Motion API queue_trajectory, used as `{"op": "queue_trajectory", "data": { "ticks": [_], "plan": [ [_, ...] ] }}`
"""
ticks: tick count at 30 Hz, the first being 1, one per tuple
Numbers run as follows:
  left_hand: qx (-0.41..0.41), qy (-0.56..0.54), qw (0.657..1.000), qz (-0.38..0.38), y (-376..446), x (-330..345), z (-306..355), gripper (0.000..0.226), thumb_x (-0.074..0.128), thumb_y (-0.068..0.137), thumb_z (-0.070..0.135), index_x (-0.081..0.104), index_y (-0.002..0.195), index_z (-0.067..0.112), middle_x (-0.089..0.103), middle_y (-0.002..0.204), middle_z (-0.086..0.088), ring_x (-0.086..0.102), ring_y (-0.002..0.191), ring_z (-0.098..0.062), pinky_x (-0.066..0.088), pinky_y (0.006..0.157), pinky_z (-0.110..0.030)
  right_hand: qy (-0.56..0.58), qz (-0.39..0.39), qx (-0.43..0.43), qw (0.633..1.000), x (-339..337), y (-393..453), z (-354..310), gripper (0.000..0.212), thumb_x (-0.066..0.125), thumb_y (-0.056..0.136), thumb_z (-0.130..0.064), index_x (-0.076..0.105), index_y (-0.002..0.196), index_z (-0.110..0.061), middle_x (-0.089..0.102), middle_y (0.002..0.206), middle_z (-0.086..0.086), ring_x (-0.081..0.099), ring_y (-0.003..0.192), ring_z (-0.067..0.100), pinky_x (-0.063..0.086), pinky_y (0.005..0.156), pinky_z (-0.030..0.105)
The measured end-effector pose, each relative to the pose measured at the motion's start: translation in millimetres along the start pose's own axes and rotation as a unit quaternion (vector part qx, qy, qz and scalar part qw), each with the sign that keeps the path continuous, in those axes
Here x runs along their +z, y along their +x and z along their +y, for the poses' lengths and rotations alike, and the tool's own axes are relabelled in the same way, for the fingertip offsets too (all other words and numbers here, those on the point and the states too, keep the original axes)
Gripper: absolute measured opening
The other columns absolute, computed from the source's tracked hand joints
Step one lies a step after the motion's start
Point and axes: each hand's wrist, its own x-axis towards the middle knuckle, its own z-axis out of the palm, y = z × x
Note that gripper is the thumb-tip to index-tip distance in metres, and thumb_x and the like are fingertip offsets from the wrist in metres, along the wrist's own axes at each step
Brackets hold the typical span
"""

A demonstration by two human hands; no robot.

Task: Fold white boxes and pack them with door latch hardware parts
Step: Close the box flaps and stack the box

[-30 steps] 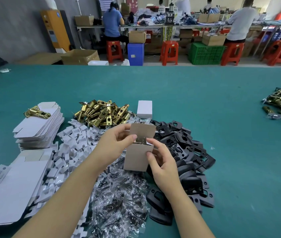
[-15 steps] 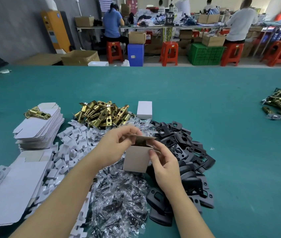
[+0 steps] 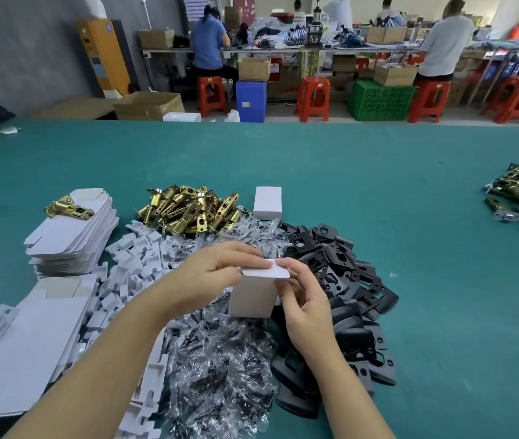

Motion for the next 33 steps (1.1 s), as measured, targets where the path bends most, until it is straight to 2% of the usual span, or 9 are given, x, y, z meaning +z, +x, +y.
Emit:
{"op": "queue_trajectory", "data": {
  "ticks": [3, 6, 9, 14, 19, 25, 28, 30, 33],
  "plan": [
    [0.018, 0.051, 0.998, 0.017, -3, 4, -6, 0.028, 0.053, 0.091, 0.051, 0.070, 0.113, 0.057, 0.055, 0.126, 0.040, 0.052, 0.118, 0.011, 0.044, 0.092, -0.019, 0.014, -0.009, 0.010, 1.000, -2, -1, 4, 0.029, 0.057, 0.097, -0.023, 0.065, 0.119, -0.040, 0.071, 0.114, -0.008, 0.068, 0.099, 0.013, 0.057, 0.080, 0.031],
    [0.036, 0.076, 0.995, 0.058, -2, 11, -11, 0.020, 0.065, 0.096, 0.043, 0.070, 0.111, 0.056, 0.058, 0.123, 0.040, 0.056, 0.111, 0.010, 0.045, 0.083, -0.012, 0.049, -0.023, 0.018, 0.998, -3, -2, 3, 0.032, 0.055, 0.092, -0.031, 0.065, 0.122, -0.034, 0.071, 0.114, -0.004, 0.065, 0.101, 0.015, 0.056, 0.080, 0.029],
    [0.048, 0.094, 0.992, 0.064, -2, 14, -14, 0.028, 0.067, 0.096, 0.037, 0.069, 0.120, 0.051, 0.058, 0.124, 0.040, 0.055, 0.116, 0.011, 0.045, 0.090, -0.009, 0.043, -0.017, 0.014, 0.999, -4, -2, 2, 0.029, 0.055, 0.094, -0.042, 0.066, 0.120, -0.035, 0.070, 0.113, -0.006, 0.066, 0.101, 0.016, 0.055, 0.080, 0.029],
    [0.039, 0.130, 0.988, 0.068, -4, 12, -17, 0.045, 0.063, 0.099, 0.036, 0.051, 0.139, 0.050, 0.046, 0.127, 0.047, 0.044, 0.120, 0.023, 0.035, 0.091, 0.003, 0.018, -0.012, 0.012, 1.000, 0, -2, 1, 0.031, 0.060, 0.093, -0.044, 0.064, 0.124, -0.042, 0.070, 0.117, -0.008, 0.067, 0.107, 0.018, 0.058, 0.088, 0.041],
    [0.046, 0.183, 0.980, 0.057, -3, 8, -21, 0.048, 0.057, 0.102, 0.030, 0.047, 0.149, 0.036, 0.041, 0.145, 0.031, 0.034, 0.132, 0.020, 0.023, 0.107, 0.000, 0.002, -0.013, 0.014, 1.000, 2, -2, 0, 0.040, 0.061, 0.090, -0.048, 0.059, 0.130, -0.050, 0.067, 0.121, -0.018, 0.068, 0.112, 0.016, 0.061, 0.085, 0.037],
    [0.059, 0.198, 0.977, 0.044, -4, 8, -22, 0.047, 0.051, 0.104, 0.035, 0.042, 0.150, 0.042, 0.026, 0.154, 0.038, 0.020, 0.134, 0.028, 0.017, 0.108, -0.001, -0.052, -0.001, 0.000, 0.999, 1, -2, 1, 0.039, 0.058, 0.093, -0.052, 0.060, 0.132, -0.054, 0.066, 0.130, -0.019, 0.064, 0.119, 0.011, 0.058, 0.093, 0.040],
    [0.056, 0.174, 0.982, 0.045, -5, 6, -21, 0.050, 0.055, 0.101, 0.038, 0.045, 0.150, 0.040, 0.031, 0.154, 0.037, 0.026, 0.138, 0.021, 0.026, 0.110, -0.007, -0.074, -0.006, -0.010, 0.997, 1, -1, 0, 0.040, 0.055, 0.099, -0.043, 0.051, 0.136, -0.057, 0.058, 0.136, -0.033, 0.056, 0.128, 0.001, 0.051, 0.101, 0.025],
    [0.043, 0.124, 0.990, 0.057, -6, 4, -21, 0.052, 0.064, 0.092, 0.042, 0.049, 0.143, 0.045, 0.043, 0.141, 0.041, 0.039, 0.129, 0.022, 0.038, 0.103, -0.005, -0.091, -0.014, -0.017, 0.996, 2, -1, -1, 0.042, 0.051, 0.101, -0.039, 0.046, 0.138, -0.059, 0.052, 0.134, -0.045, 0.050, 0.130, -0.008, 0.044, 0.100, 0.012],
    [-0.001, 0.011, 0.998, 0.067, -10, 1, -23, 0.057, 0.076, 0.079, 0.037, 0.055, 0.129, 0.054, 0.064, 0.118, 0.039, 0.060, 0.111, 0.013, 0.052, 0.088, -0.010, -0.106, -0.018, -0.021, 0.994, 3, -1, -1, 0.042, 0.048, 0.102, -0.038, 0.043, 0.140, -0.055, 0.047, 0.132, -0.052, 0.046, 0.129, -0.014, 0.038, 0.097, 0.004]
  ]
}}
